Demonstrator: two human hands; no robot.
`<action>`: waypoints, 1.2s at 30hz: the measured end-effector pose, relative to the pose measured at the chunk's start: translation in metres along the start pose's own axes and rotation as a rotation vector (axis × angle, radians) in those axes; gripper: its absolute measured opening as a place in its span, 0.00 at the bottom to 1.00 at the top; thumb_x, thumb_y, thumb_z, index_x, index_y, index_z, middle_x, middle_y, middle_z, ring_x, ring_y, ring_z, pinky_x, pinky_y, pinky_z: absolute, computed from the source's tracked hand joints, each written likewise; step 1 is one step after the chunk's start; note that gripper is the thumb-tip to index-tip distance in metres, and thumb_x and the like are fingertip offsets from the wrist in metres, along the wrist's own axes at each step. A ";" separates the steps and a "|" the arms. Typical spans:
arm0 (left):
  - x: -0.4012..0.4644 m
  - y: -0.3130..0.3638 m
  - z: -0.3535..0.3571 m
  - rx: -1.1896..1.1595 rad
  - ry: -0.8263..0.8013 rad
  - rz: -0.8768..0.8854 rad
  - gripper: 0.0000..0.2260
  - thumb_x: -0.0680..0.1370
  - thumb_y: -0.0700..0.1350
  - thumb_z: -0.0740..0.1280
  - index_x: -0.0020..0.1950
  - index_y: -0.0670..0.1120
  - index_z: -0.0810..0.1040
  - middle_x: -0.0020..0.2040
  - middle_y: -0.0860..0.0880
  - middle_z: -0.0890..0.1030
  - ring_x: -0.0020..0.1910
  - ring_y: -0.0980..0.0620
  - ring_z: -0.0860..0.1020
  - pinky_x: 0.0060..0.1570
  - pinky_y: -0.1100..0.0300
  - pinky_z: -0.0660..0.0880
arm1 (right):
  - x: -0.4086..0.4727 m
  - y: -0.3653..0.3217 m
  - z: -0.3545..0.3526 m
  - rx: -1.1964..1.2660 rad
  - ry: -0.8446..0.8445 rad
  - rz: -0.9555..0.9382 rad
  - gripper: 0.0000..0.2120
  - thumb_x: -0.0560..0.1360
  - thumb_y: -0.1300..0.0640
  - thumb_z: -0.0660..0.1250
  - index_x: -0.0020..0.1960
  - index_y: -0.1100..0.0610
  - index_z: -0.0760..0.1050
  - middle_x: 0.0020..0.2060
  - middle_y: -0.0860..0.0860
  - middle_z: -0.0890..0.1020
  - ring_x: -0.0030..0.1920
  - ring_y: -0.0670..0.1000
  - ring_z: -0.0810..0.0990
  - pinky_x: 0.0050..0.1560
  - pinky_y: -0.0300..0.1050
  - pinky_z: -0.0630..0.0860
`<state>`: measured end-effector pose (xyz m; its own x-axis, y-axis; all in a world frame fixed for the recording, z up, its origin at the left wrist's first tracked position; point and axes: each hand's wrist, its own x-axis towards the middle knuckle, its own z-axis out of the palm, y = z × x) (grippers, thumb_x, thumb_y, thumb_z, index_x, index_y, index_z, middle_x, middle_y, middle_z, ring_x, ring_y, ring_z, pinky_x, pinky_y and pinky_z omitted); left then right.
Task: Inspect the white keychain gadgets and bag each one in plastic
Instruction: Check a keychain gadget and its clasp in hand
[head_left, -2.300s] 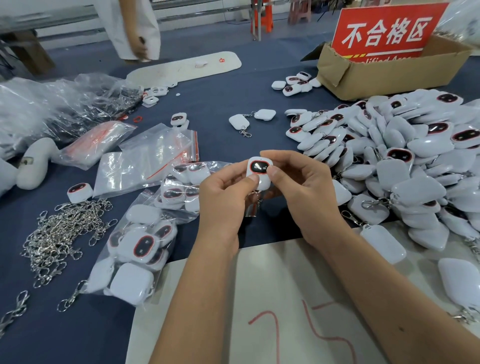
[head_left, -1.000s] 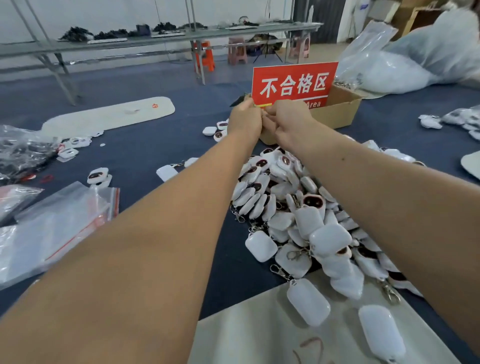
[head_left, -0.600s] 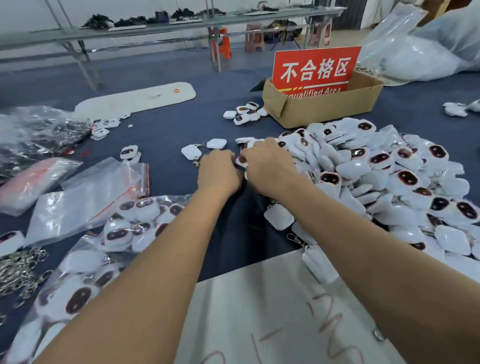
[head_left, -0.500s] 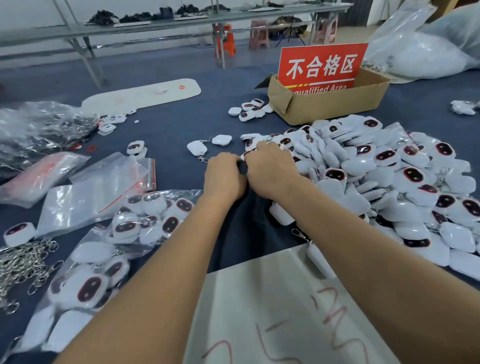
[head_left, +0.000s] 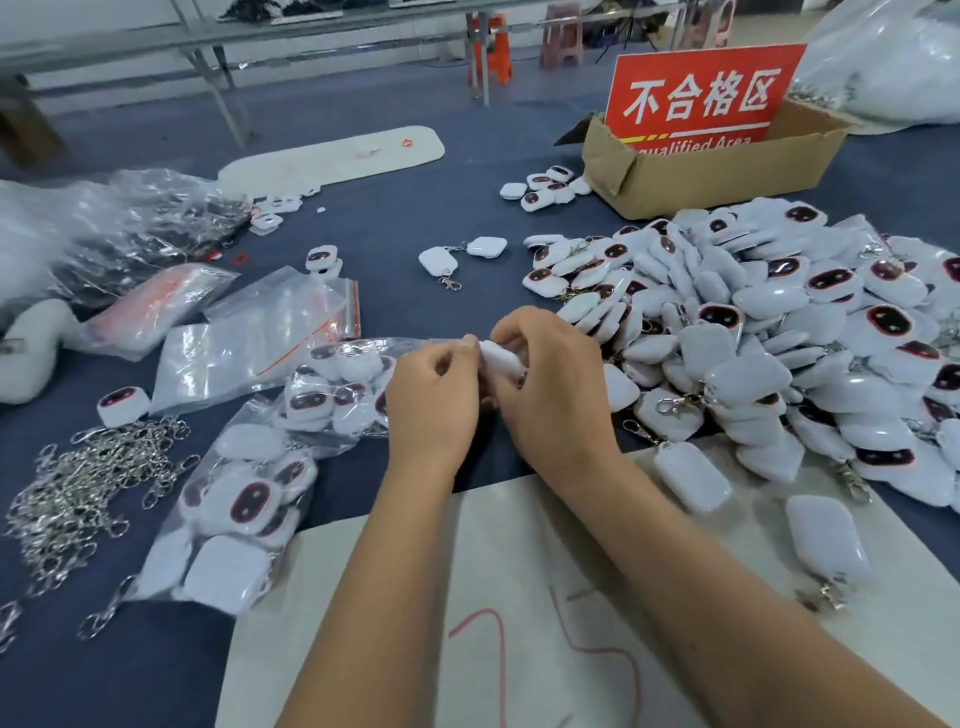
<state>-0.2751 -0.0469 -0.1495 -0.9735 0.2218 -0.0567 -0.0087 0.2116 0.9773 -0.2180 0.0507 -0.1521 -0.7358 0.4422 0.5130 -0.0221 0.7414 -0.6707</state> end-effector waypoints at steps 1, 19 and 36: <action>-0.002 -0.003 -0.002 -0.049 -0.018 -0.035 0.18 0.76 0.56 0.65 0.41 0.43 0.84 0.44 0.40 0.86 0.48 0.37 0.85 0.53 0.40 0.83 | -0.006 0.001 0.001 0.013 -0.017 -0.014 0.04 0.74 0.66 0.72 0.46 0.59 0.79 0.42 0.51 0.81 0.42 0.53 0.78 0.45 0.50 0.74; -0.009 -0.006 -0.022 -0.326 0.196 -0.015 0.12 0.72 0.40 0.80 0.52 0.45 0.82 0.41 0.51 0.88 0.34 0.55 0.84 0.33 0.64 0.79 | -0.006 0.008 -0.003 0.445 -0.130 0.150 0.11 0.77 0.65 0.73 0.58 0.56 0.83 0.44 0.49 0.85 0.43 0.48 0.85 0.49 0.42 0.81; -0.008 -0.004 -0.026 -0.497 -0.024 -0.092 0.06 0.77 0.32 0.72 0.46 0.42 0.86 0.44 0.44 0.88 0.43 0.50 0.87 0.42 0.63 0.82 | -0.001 0.015 -0.006 0.709 -0.218 0.369 0.06 0.82 0.63 0.68 0.56 0.59 0.84 0.40 0.53 0.87 0.33 0.49 0.82 0.35 0.43 0.80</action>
<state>-0.2733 -0.0741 -0.1481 -0.9580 0.2469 -0.1461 -0.2078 -0.2459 0.9467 -0.2135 0.0639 -0.1594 -0.8923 0.4332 0.1270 -0.1212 0.0410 -0.9918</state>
